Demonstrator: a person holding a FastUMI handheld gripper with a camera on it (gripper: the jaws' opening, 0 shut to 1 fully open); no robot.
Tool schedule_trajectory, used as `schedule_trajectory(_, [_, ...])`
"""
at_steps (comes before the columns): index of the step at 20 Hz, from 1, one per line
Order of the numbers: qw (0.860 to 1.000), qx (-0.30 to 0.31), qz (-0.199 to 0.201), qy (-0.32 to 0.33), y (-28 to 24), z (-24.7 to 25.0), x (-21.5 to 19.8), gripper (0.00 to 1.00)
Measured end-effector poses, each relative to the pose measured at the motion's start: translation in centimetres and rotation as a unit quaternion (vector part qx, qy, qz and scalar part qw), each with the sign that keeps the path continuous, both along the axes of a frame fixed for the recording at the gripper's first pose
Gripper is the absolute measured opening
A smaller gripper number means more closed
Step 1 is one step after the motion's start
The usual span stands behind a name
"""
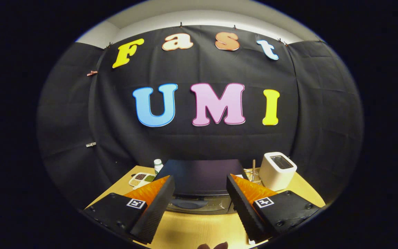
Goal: Open the toaster oven, put the food inside, and close the toaster oven door.
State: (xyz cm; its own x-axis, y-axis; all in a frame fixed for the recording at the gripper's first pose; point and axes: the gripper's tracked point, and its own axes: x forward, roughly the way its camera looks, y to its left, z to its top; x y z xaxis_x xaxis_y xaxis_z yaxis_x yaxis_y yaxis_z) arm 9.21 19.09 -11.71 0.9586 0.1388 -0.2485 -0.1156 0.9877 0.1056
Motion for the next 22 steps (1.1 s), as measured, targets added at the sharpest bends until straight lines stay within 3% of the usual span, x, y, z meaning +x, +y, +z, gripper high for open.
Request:
schedule_trajectory(10, [0.99,-0.023,0.003,0.14,4.9,-12.6,4.5,0.98])
schedule_trajectory(17, [0.985,-0.032,-0.026,0.168,4.9,-14.3,6.6,0.99])
schedule_trajectory(22, [0.984,-0.032,-0.024,0.172,4.8,-15.0,5.6,0.99])
